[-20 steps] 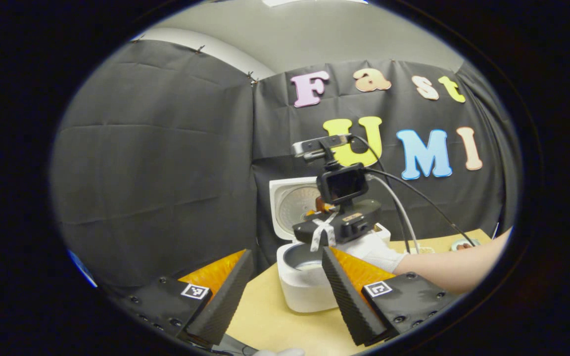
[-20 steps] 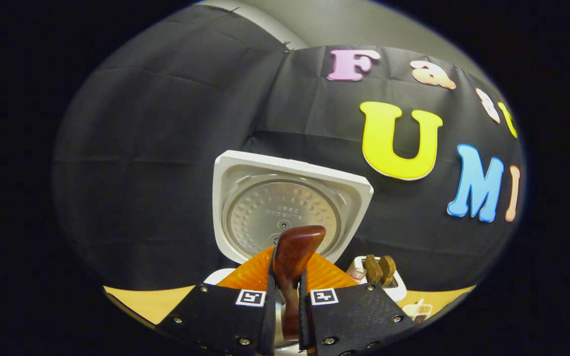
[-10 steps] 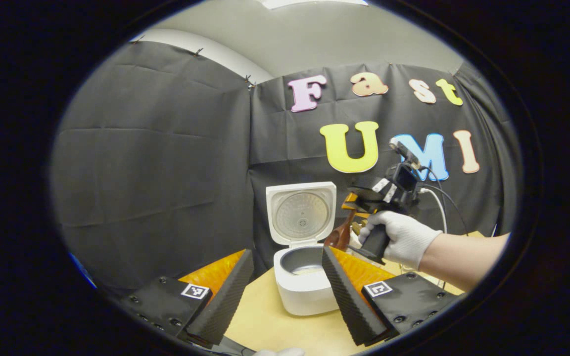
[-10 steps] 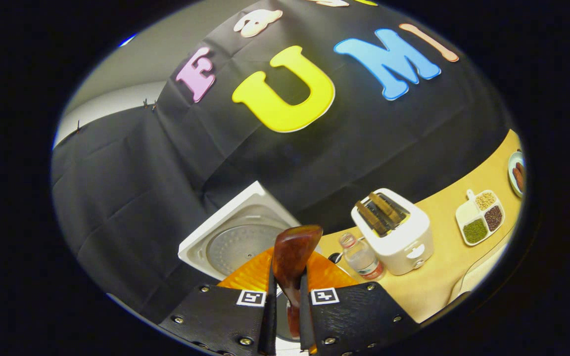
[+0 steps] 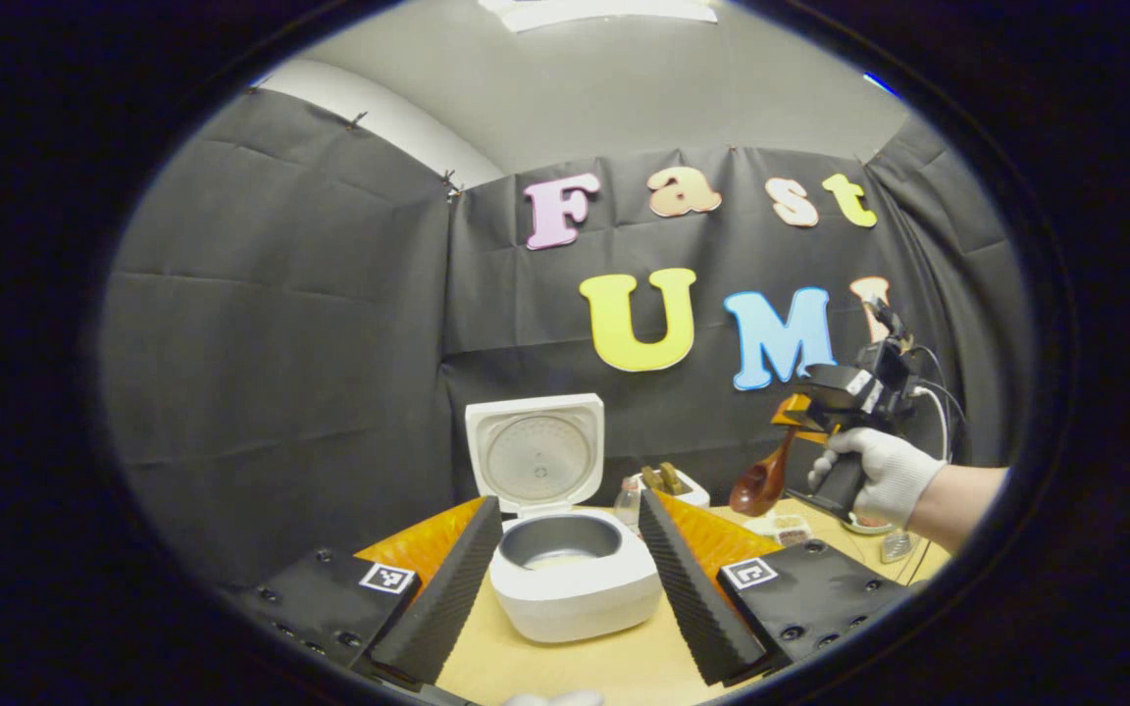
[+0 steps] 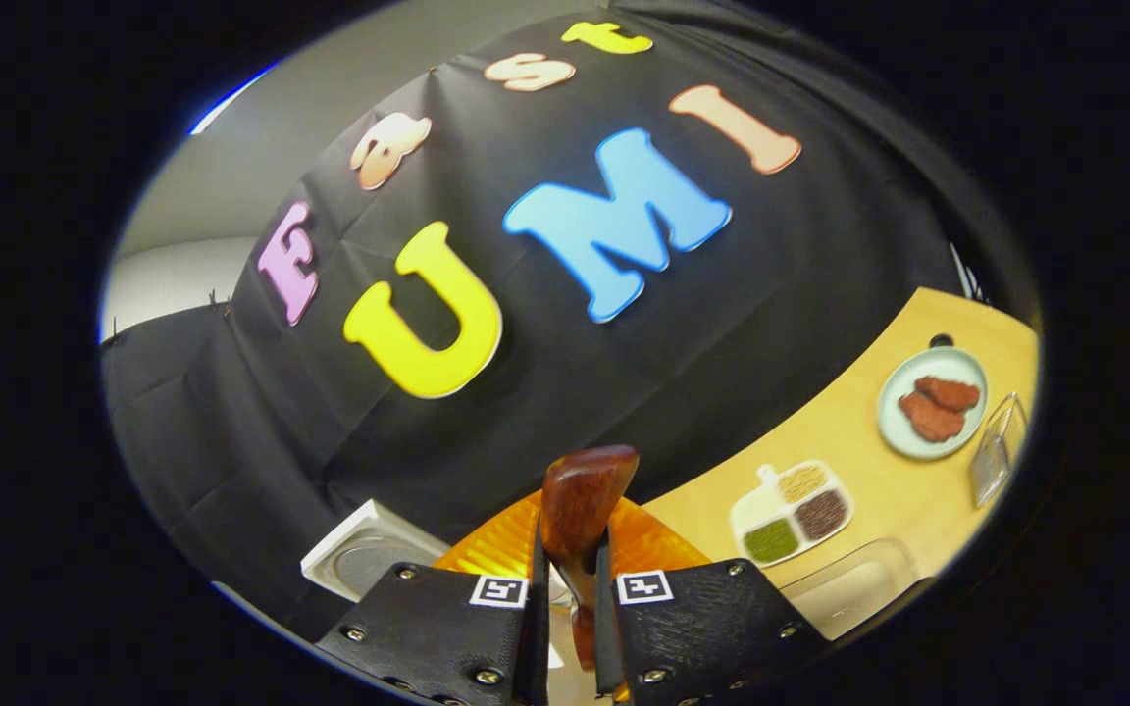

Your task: Close the left gripper, press the button to open the rice cooker; take a wooden spoon from the chopstick holder with the right hand, scoop a spoonful of rice and pour it into the rice cooker, then put the wooden spoon back into the chopstick holder.

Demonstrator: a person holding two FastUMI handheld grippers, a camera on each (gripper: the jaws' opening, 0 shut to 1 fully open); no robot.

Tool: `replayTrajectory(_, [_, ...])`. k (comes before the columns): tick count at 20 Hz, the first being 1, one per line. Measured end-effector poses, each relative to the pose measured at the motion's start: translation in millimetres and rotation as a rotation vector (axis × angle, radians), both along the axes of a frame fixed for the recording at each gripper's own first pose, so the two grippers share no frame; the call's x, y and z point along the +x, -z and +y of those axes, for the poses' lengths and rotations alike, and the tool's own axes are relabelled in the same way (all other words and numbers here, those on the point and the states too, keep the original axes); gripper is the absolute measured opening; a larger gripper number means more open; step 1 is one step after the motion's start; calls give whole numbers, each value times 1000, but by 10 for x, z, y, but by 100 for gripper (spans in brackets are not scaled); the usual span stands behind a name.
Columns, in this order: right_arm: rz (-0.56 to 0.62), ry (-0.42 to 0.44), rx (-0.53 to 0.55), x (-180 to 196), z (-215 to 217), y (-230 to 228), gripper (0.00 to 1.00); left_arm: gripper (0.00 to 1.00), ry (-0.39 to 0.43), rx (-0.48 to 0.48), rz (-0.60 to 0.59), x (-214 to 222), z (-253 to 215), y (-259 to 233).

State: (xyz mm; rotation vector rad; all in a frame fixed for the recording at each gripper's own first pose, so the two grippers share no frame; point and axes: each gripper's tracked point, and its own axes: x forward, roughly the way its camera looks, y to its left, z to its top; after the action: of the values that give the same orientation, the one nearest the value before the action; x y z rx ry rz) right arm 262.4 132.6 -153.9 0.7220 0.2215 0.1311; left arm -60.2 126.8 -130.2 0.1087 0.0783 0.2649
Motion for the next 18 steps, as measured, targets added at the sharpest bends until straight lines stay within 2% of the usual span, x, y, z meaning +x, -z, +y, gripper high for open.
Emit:
replayTrajectory(5, [61, 239, -51, -135, -1760, 358, 19, 97, 63, 3, -4, 122, -412, -42])
replayTrajectory(6, [75, 281, -62, -186, -2080, 453, 19, 99, 75, 0, 0, 151, -499, -46])
replayTrajectory(8, [102, 347, -69, -283, -2586, 602, 18, 97, 81, 8, 1, 179, -613, -76])
replayTrajectory(9, [122, 369, -67, -337, -2753, 667, 18, 99, 84, 9, 7, 202, -678, -70])
replayTrajectory(12, [158, 399, -64, -373, -3074, 895, 19, 97, 89, 16, 20, 267, -849, -87])
replayTrajectory(13, [163, 400, -69, -384, -3124, 968, 19, 99, 90, 22, 21, 283, -888, -96])
replayTrajectory(18, [210, 382, -77, -347, -3093, 1311, 18, 97, 89, 32, 26, 364, -1015, -108])
